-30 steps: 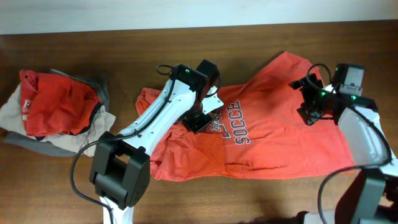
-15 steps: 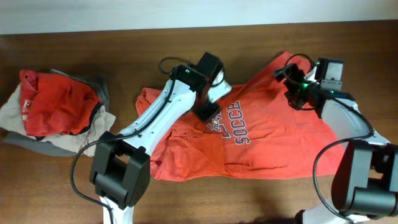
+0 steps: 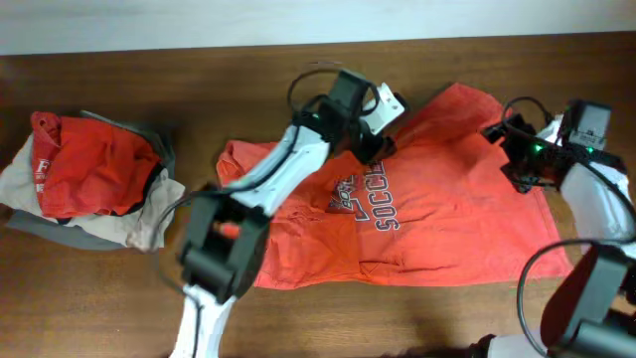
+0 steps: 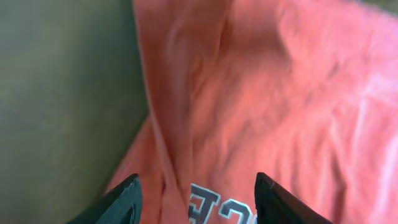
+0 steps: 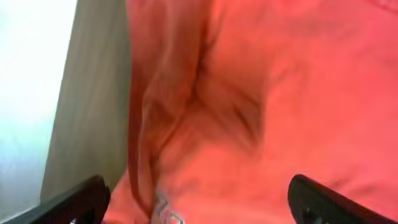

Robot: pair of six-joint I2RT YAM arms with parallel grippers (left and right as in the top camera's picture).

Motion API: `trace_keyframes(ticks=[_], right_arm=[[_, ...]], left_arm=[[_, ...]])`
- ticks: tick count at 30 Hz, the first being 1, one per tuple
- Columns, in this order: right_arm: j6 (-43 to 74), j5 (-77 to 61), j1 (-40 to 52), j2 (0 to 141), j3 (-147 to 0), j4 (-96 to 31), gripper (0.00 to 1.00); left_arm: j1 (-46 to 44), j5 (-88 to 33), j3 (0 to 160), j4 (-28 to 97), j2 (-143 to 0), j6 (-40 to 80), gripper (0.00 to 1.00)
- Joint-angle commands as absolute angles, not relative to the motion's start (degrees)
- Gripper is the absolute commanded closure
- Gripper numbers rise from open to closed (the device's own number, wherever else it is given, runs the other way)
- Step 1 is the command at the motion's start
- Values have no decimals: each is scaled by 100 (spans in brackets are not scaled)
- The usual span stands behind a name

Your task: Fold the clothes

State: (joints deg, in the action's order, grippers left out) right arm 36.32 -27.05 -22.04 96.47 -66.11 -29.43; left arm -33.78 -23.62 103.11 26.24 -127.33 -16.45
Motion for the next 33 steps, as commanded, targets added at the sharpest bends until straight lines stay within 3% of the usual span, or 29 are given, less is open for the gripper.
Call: trace_keyframes(ticks=[1, 11, 20, 27, 30, 33], right_arm=[[3168, -3017, -2134, 9347, -6779, -3218, 4], [3020, -3015, -2141, 9345, -6779, -3435, 3], [3022, -2867, -2143, 9345, -6779, -3500, 4], [3020, -2869, -2141, 9345, -6779, -3544, 4], [3020, -2867, -2141, 9345, -6779, -3544, 4], [3020, -2867, -2141, 9345, -6779, -3544, 4]], left_arm=[[-3415, -2683, 10879, 2591, -13614, -1623, 43], [-3420, -2676, 11371, 2224, -14112, -1634, 44], [-3505, -2786, 11371, 2235, -14164, -1629, 69], [-3538, -2689, 11371, 2342, -14289, -1632, 67], [-3538, -2661, 11371, 2362, -14315, -1632, 78], [-3538, -2681, 11373, 2397, -14315, -1629, 98]])
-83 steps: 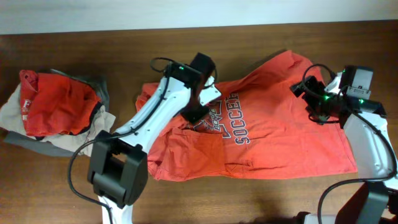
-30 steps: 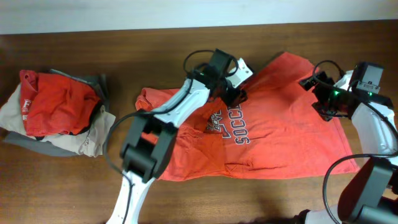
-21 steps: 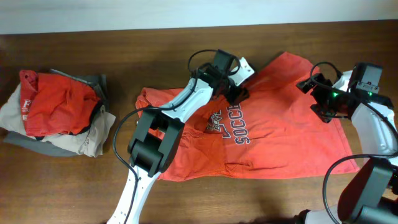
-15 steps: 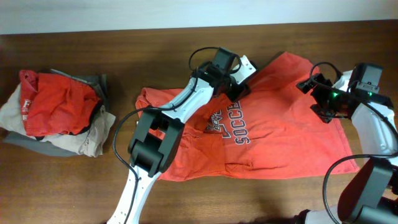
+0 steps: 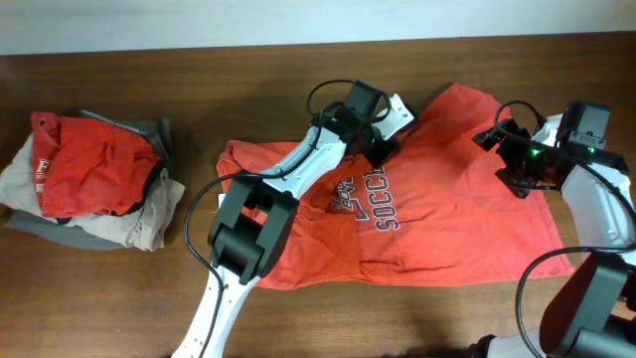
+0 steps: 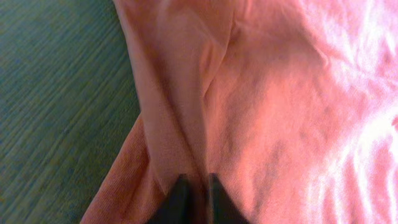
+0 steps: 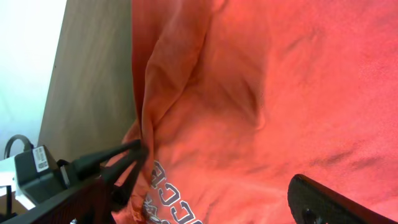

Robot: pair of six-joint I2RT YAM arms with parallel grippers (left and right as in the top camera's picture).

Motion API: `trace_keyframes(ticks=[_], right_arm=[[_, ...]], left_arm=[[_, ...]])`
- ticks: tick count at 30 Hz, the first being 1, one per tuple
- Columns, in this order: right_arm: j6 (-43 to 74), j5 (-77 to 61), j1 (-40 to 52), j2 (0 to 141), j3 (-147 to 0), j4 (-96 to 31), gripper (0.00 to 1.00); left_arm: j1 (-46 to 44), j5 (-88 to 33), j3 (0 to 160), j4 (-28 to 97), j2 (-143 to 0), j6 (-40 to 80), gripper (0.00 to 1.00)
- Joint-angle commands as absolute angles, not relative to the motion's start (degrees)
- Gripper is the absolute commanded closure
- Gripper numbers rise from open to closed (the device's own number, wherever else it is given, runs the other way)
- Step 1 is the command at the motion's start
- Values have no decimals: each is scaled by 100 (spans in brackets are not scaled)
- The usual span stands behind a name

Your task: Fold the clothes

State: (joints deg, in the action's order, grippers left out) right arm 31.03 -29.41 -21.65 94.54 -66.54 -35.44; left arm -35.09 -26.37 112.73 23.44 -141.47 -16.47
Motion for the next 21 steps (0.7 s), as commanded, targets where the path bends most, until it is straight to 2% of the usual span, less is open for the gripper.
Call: trace_keyframes(ticks=[1, 10, 21], right_arm=[[3020, -2869, -2141, 9345, -6779, -3544, 4], [3020, -2867, -2141, 9345, -6779, -3577, 4], [3022, -2867, -2143, 9345, -6779, -3579, 4]], left_arm=[[-3538, -2681, 11373, 2418, -14315, -1627, 100], [-3640, -2963, 11878, 3496, -14313, -1461, 100], [-4298, -2810, 12204, 4687, -14313, -1503, 100]])
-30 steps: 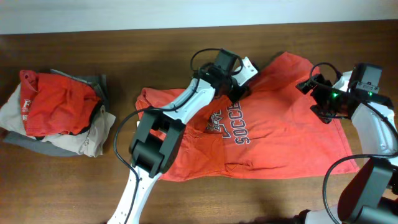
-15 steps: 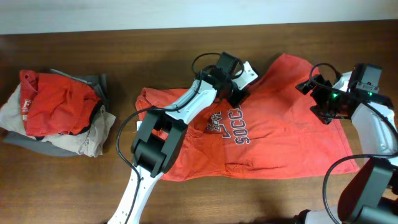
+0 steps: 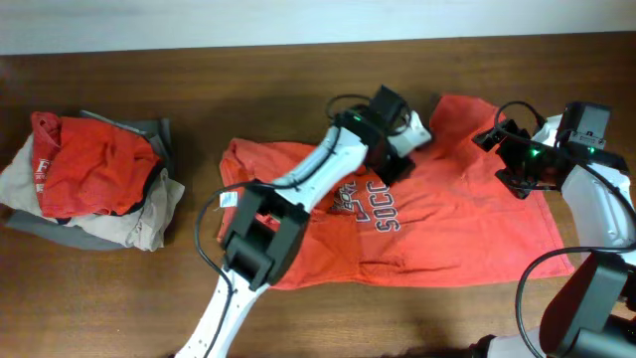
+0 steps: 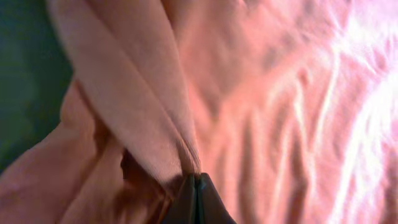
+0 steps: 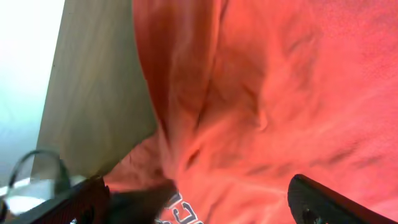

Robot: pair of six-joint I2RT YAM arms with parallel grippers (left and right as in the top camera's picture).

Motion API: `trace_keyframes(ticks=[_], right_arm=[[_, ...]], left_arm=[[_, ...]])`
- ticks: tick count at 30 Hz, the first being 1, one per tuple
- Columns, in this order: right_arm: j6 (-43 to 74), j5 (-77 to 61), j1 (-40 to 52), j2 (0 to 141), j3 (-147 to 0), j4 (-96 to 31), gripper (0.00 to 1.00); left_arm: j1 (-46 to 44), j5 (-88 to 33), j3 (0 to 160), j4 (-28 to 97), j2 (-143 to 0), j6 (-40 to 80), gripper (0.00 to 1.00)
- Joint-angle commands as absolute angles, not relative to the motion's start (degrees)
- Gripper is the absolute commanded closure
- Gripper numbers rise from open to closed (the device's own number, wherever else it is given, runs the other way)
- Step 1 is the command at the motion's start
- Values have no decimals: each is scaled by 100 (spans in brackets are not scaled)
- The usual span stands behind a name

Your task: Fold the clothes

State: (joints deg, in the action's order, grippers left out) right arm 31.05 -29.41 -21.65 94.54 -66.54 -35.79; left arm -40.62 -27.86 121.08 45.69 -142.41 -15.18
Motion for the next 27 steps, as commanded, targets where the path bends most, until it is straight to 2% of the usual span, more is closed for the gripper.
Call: trace_keyframes(ticks=[1, 6, 9, 15, 18, 19, 20, 27], right_arm=[[3024, -2867, -2143, 9345, -6779, -3577, 4], [3046, -2867, -2147, 9345, -6779, -3516, 4], [3048, -2867, -2145, 9347, -6779, -3494, 3], [2902, -3089, -2091, 9349, -6779, -2967, 1], [2895, -3079, -1813, 9386, -6788, -2628, 0], [2897, -3033, -1728, 9415, -6792, -2593, 0], [2943, -2869, -1599, 9474, -6807, -2576, 0], [3468, -1498, -762, 10248, -7273, -2397, 0]], left_arm=[[-4351, -2694, 12204, 4733, -14313, -1500, 100], [-4615, -2268, 12204, 4923, -14313, -1500, 100], [-4700, -1573, 12221, 4899, -14313, -1498, 92], [-4611, -858, 12475, 5002, -14302, -1262, 91], [-4399, -851, 12962, 5306, -14243, -1028, 77], [-4338, -851, 13104, 5400, -14223, -967, 63], [-4276, -878, 13264, 5513, -14191, -939, 53], [-4003, -910, 14204, 6438, -13898, -652, 43]])
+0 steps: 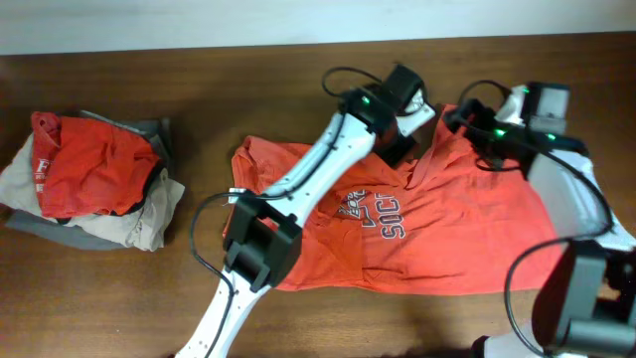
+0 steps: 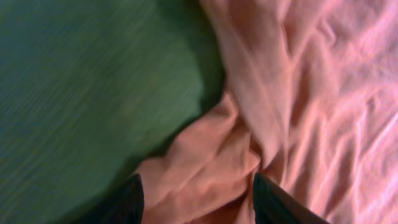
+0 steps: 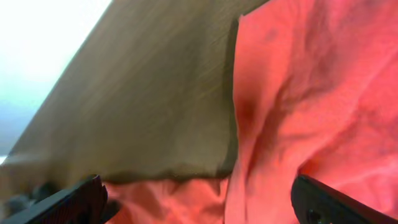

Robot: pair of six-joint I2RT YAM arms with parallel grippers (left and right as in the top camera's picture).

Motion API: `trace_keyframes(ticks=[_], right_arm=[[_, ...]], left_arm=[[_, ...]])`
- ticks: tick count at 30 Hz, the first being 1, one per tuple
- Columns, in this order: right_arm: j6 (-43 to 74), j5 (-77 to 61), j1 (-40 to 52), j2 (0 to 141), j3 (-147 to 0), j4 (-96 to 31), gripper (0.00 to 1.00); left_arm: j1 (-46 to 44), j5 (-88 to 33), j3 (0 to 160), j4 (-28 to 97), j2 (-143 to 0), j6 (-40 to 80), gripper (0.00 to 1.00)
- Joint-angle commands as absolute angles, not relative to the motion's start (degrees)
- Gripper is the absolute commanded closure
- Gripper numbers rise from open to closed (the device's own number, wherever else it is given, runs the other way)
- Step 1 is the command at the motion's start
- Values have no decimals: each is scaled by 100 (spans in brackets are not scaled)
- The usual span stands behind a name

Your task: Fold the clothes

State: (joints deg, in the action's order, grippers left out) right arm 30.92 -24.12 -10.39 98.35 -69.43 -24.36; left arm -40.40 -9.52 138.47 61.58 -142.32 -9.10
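Note:
An orange-red T-shirt point(image 1: 457, 234) with a white "SOCCER" print point(image 1: 383, 214) lies spread on the brown table, its far edge bunched into folds. My left gripper point(image 1: 396, 149) sits at that far edge. In the left wrist view it point(image 2: 196, 193) is open, with crumpled shirt cloth point(image 2: 205, 168) between its fingers. My right gripper point(image 1: 465, 124) hovers over the shirt's far right part. Seen from the right wrist, it point(image 3: 199, 193) is wide open over the shirt's edge point(image 3: 273, 124) and the table.
A pile of other clothes point(image 1: 89, 179), red on top of beige and grey, lies at the table's left end. Bare brown table point(image 1: 149, 298) surrounds the shirt. A white wall edge runs along the far side.
My left gripper was shut on a fold of the shirt and is now open at the far edge. The right gripper has moved left. The shirt and its print sit further right.
My left gripper was open over the shirt's upper middle, then shut on a fold there, then held that fold further right. Now it is open and the cloth lies bunched. The right gripper stayed open by the right side, then moved left.

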Motion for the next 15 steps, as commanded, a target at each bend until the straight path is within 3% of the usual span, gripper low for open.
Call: trace_keyframes(ticks=[1, 4, 9, 15], right_arm=[[3647, -1273, -694, 10403, -7349, -2401, 0], [4003, -932, -578, 10860, -7557, -2390, 1], [4254, -620, -399, 11666, -8068, -2377, 12], [4362, 395, -106, 12436, -8973, -3022, 17]], left_arm=[[-3990, -871, 14278, 6552, -13858, -572, 43], [-3922, -696, 14449, 6831, -13764, -292, 43], [-3734, -456, 14494, 7098, -13482, 95, 43], [-3468, -316, 14497, 7166, -13004, 132, 42]])
